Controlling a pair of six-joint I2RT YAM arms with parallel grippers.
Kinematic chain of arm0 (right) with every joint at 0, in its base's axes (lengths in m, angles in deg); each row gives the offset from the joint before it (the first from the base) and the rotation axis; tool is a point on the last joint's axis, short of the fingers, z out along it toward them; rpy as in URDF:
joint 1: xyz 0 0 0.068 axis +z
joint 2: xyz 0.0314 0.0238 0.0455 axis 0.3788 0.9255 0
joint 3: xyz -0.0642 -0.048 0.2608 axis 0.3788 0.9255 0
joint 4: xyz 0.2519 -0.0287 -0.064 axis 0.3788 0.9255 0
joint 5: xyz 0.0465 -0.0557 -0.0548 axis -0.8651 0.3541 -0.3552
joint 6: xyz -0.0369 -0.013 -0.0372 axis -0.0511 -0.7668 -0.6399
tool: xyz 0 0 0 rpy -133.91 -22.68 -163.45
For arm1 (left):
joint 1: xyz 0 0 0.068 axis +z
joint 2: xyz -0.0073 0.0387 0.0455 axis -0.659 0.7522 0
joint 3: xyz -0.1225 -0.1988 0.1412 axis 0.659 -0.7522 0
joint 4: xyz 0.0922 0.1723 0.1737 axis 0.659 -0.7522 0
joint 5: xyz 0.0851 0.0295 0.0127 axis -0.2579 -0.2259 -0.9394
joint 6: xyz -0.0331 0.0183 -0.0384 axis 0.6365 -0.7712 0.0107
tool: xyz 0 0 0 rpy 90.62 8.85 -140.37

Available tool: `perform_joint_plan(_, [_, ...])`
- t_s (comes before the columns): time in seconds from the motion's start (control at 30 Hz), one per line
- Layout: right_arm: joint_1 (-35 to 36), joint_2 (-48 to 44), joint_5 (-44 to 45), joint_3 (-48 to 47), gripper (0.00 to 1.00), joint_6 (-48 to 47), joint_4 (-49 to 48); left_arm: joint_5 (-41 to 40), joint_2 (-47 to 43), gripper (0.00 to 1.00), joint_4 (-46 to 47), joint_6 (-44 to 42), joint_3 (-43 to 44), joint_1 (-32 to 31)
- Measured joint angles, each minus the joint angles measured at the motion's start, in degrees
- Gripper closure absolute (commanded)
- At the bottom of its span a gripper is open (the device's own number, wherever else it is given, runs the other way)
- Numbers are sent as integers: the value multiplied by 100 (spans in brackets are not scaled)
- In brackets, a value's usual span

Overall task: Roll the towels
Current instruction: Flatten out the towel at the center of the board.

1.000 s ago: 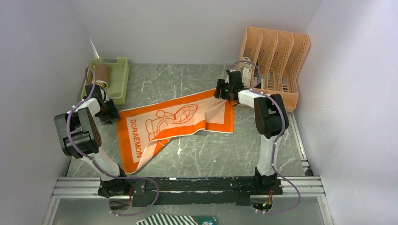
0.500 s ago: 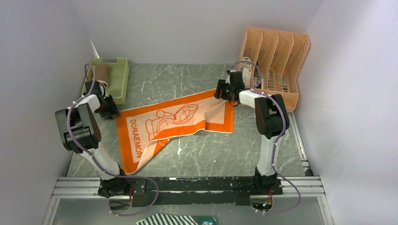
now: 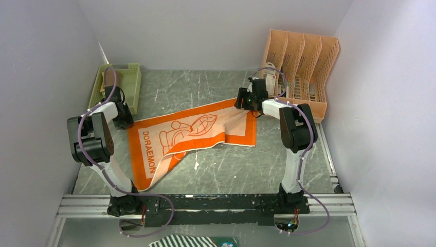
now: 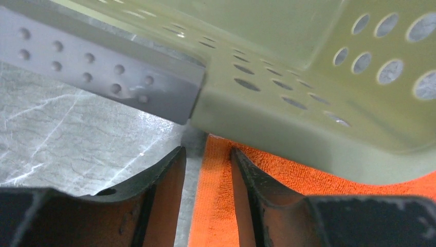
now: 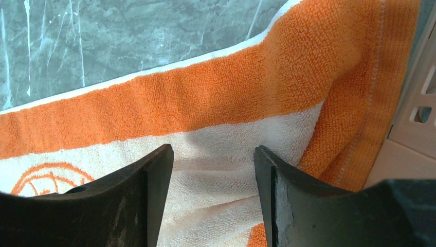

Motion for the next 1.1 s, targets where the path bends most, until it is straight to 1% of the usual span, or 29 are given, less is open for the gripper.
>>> perform_joint_plan(0.03, [0, 0, 0, 0, 41, 0, 0, -94, 9, 58, 2, 37, 2, -57])
perform_joint_plan(0.13, [-9, -72, 0, 35, 40, 0, 39, -195, 31, 91, 20, 160, 9, -138])
perform_joint_plan(0.17, [-17, -118, -2, 61, 40, 0, 57, -212, 46, 93, 33, 199, 20, -151])
perform_joint_plan(0.47, [-81, -254, -46, 96, 40, -42, 149, -295, 31, 93, 17, 293, 50, -103])
perform_joint_plan(0.63, [-35, -315, -4, 90, 33, -203, 170, -282, -293, 93, -26, 415, -232, 407])
perform_joint_plan(0.7, [4, -319, 74, 42, 31, -337, 173, -463, -463, 93, -127, 424, -291, 562])
perform_joint_plan(0.8, [44, -317, 249, -120, 31, -616, 192, -815, -763, 93, -199, 402, -299, 627])
perform_joint_plan(0.93, [44, -140, 411, -741, 32, -1154, 214, -1062, -1158, 93, -192, 356, -304, 634])
perform_joint_plan(1.1, [0, 619, 389, -1965, 37, -1751, 306, -1119, -1196, 93, -205, 326, -304, 667])
